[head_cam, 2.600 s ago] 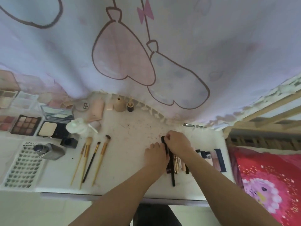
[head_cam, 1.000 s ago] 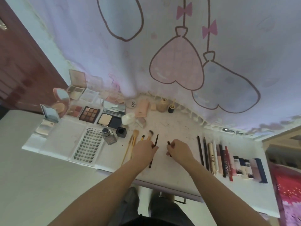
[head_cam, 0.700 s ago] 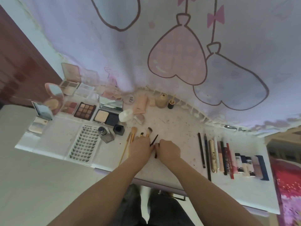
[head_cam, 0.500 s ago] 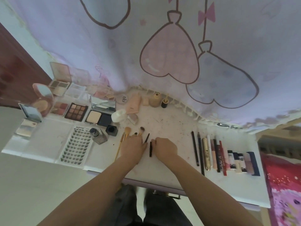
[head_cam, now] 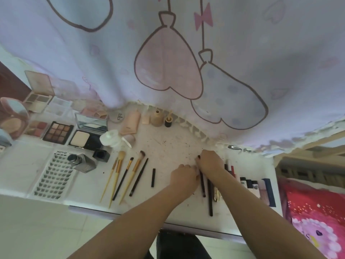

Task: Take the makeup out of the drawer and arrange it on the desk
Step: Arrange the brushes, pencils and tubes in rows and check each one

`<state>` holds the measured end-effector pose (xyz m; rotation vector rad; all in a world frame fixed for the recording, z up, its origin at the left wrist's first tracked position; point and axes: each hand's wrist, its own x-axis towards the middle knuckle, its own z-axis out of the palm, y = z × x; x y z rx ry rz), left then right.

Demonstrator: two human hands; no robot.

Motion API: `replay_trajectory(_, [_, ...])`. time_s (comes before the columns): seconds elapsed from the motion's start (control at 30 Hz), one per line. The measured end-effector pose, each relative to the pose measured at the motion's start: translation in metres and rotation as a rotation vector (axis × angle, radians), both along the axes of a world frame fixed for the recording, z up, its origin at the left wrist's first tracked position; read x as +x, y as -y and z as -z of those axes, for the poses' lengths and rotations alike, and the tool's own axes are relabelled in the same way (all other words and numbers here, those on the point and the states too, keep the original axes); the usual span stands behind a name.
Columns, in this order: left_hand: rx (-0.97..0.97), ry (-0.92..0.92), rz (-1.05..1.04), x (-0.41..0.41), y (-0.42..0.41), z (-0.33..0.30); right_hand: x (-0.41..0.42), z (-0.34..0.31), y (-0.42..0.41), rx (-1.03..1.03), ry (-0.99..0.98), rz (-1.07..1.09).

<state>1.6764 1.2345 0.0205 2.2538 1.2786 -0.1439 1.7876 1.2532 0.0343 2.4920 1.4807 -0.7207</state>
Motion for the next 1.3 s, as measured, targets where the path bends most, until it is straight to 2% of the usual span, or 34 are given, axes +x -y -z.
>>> replay_trajectory(0.1, [-0.069, 0.027, -0.098, 0.008, 0.005, 0.002, 0.002, -0.006, -0.004, 0.020, -0.124, 0.022])
replay_trajectory(0.23, [-0.176, 0.103, -0.225, -0.002, -0.001, -0.007, 0.007, -0.025, -0.006, 0.091, -0.460, 0.169])
replay_trajectory(0.37, [-0.214, 0.210, -0.217, -0.024, -0.011, -0.024, -0.001, -0.044, -0.002, 0.067, -0.794, 0.295])
replay_trajectory(0.47, [-0.236, 0.202, -0.160, -0.044, -0.016, -0.036, -0.016, -0.051, -0.002, 0.074, -0.875, 0.274])
replay_trajectory(0.67, [-0.312, 0.155, -0.097, -0.077, -0.035, -0.064, -0.050, -0.050, -0.009, 0.091, -1.048, 0.493])
replay_trajectory(0.77, [-0.468, 0.065, -0.002, -0.099, -0.038, -0.069, -0.039, -0.040, -0.008, 0.243, -1.051, 0.729])
replay_trajectory(0.83, [-0.576, 0.097, -0.057, -0.119, -0.035, -0.065, -0.015, -0.038, -0.002, 0.372, -1.114, 0.896])
replay_trajectory(0.87, [-0.599, 0.149, -0.138, -0.127, -0.036, -0.064, -0.006, -0.039, 0.002, 0.396, -1.125, 0.907])
replay_trajectory(0.97, [-0.693, 0.269, -0.360, -0.125, -0.043, -0.054, -0.012, -0.043, 0.011, 0.302, -1.050, 0.734])
replay_trajectory(1.07, [-0.754, 0.181, -0.394, -0.098, -0.038, -0.043, -0.042, -0.035, 0.016, 0.137, -0.792, 0.486])
replay_trajectory(1.13, [-0.641, 0.117, -0.326, -0.084, -0.032, -0.032, -0.055, -0.023, 0.022, 0.113, -0.613, 0.396])
replay_trajectory(1.23, [-0.311, 0.027, -0.197, -0.079, -0.029, -0.016, -0.066, -0.007, 0.036, 0.057, -0.321, 0.182])
replay_trajectory(1.3, [-0.198, 0.024, -0.176, -0.085, -0.026, -0.010, -0.073, -0.001, 0.043, 0.015, -0.163, 0.044])
